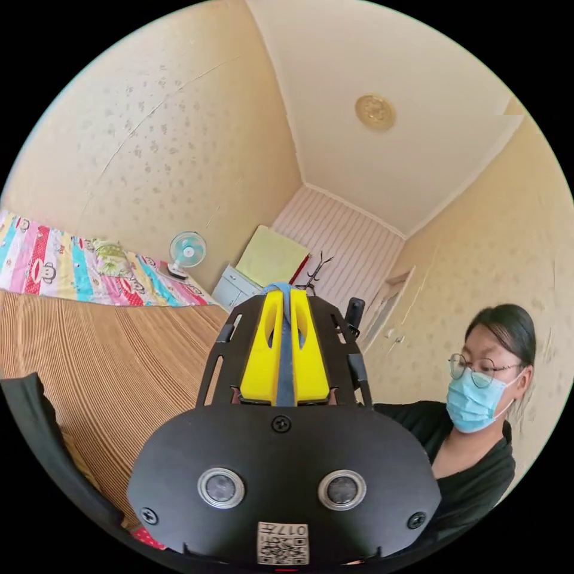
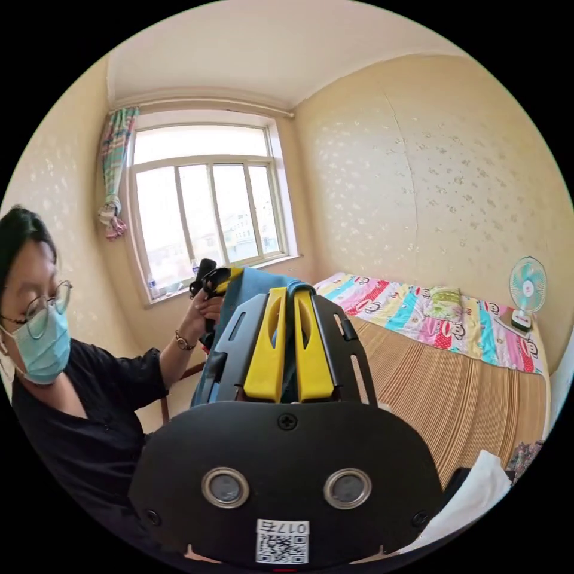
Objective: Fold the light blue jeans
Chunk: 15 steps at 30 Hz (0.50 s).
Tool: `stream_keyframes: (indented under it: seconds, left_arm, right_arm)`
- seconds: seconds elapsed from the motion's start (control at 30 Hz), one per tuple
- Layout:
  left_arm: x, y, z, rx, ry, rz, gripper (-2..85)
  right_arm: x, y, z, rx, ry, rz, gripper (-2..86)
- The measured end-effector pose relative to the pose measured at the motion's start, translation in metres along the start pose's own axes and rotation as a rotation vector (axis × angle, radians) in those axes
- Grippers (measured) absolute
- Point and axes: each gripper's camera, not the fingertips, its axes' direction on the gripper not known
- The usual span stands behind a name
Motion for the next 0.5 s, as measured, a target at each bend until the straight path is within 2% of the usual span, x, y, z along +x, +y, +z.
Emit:
stream_keyframes:
  seconds: [0.07,0.17,0.27,0.33,0.43,0.5]
  left_arm:
    - [-0.033,-0.016,0.015,-0.009,-0.052,-0.053,-0.2]
    - [-0.074,-0.037,0.042,-0.050,-0.148,-0.028,-0.2]
    - [-0.117,-0.021,0.069,-0.131,-0.224,-0.051,0.0]
    - [-0.141,0.011,0.090,-0.217,-0.283,-0.022,0.2]
    - [-0.190,0.096,0.119,-0.343,-0.358,-0.020,0.6]
    - [-0.233,0.184,0.137,-0.428,-0.347,-0.089,1.2]
  right_arm:
    - [0.033,-0.017,0.038,-0.051,0.017,0.074,2.1]
    - [0.084,-0.036,0.090,-0.075,0.037,0.198,2.1]
    - [0.101,-0.036,0.134,-0.114,0.126,0.157,2.0]
    - [0.108,-0.020,0.159,-0.182,0.172,0.155,2.0]
    - [0.119,0.041,0.187,-0.240,0.131,0.179,2.2]
    - [0.123,0.114,0.206,-0.323,0.117,0.219,2.5]
